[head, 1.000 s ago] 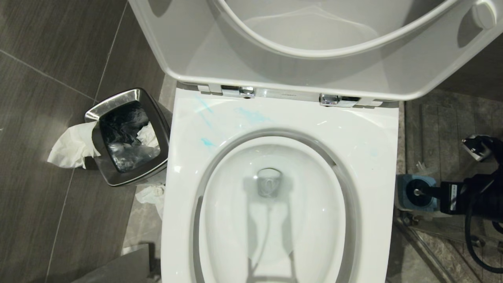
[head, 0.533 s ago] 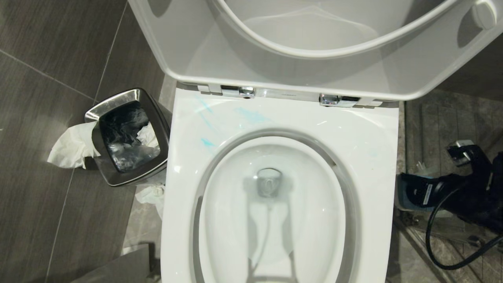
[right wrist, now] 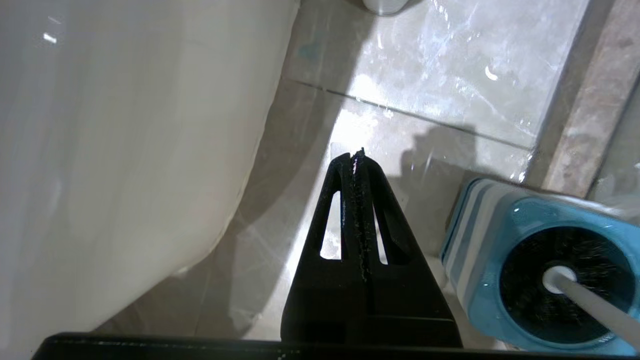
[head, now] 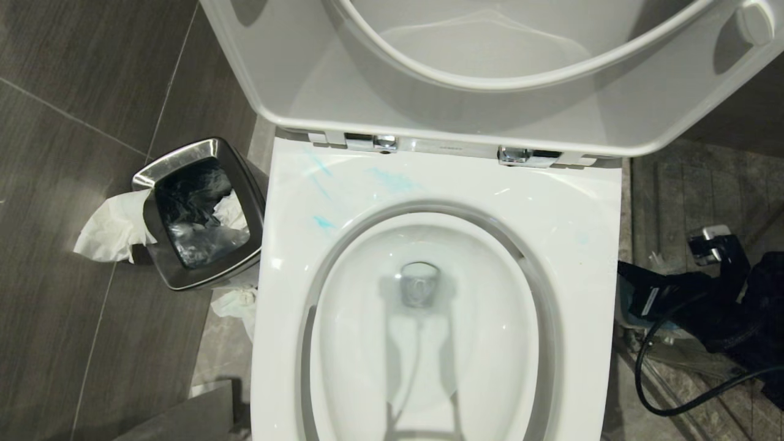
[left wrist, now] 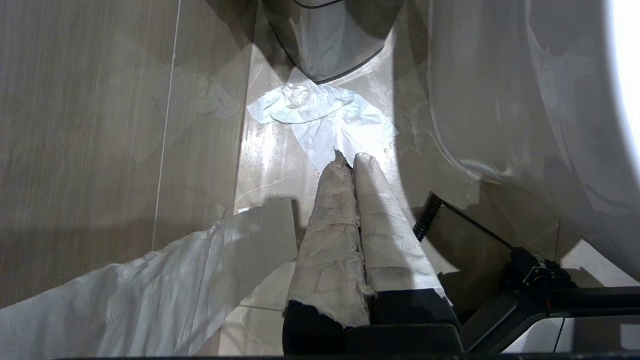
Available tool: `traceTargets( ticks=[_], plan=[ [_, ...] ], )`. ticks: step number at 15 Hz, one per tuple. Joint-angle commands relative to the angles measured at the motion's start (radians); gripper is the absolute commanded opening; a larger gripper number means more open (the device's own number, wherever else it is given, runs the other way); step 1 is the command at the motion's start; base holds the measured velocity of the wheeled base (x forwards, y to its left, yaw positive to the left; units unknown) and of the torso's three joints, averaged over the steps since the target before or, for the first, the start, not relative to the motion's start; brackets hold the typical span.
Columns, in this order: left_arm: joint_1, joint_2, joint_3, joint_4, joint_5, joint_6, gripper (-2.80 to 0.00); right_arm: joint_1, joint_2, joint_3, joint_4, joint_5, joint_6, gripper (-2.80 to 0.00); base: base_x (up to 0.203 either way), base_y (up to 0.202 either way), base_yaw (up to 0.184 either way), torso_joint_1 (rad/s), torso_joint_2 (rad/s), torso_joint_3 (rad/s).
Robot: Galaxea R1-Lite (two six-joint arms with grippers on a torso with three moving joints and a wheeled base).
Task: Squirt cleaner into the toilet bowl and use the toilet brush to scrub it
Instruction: Pour in the cleaning agent
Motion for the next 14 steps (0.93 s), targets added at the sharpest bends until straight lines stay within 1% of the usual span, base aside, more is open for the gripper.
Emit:
traceTargets(
  ticks=[1, 3, 4, 8, 11, 13, 14],
  plan=[
    [0.001, 0.0, 0.002, 0.0, 0.0, 0.0, -2.8, 0.0, 0.04, -0.02, -0.018, 0.001, 0.001, -2.8, 0.0, 0.0, 0.0, 0.0, 0.0, 0.0],
    [0.0, 0.0, 0.002, 0.0, 0.0, 0.0, -2.8, 0.0, 0.08, -0.068, -0.024, -0.001, 0.002, -2.8, 0.0, 0.0, 0.0, 0.0, 0.0, 0.0],
    [0.0, 0.0, 0.002, 0.0, 0.0, 0.0, -2.8, 0.0, 0.1, -0.095, -0.025, -0.003, 0.001, 0.0, 0.0, 0.0, 0.0, 0.0, 0.0, 0.0],
    [0.0, 0.0, 0.002, 0.0, 0.0, 0.0, -2.8, 0.001, 0.182, -0.148, -0.045, -0.005, 0.006, 0.0, 0.0, 0.0, 0.0, 0.0, 0.0, 0.0],
    [0.001, 0.0, 0.002, -0.001, 0.0, 0.0, -2.8, 0.007, 0.236, -0.209, -0.105, -0.004, 0.044, 0.0, 0.0, 0.0, 0.0, 0.0, 0.0, 0.0],
    [0.0, 0.0, 0.002, 0.0, 0.0, 0.0, -2.8, 0.011, 0.26, -0.244, -0.147, -0.004, 0.043, 0.0, 0.0, 0.0, 0.0, 0.0, 0.0, 0.0],
    [0.0, 0.0, 0.002, 0.0, 0.0, 0.0, -2.8, 0.026, 0.274, -0.249, -0.168, -0.005, 0.039, 0.0, 0.0, 0.0, 0.0, 0.0, 0.0, 0.0]
  ],
)
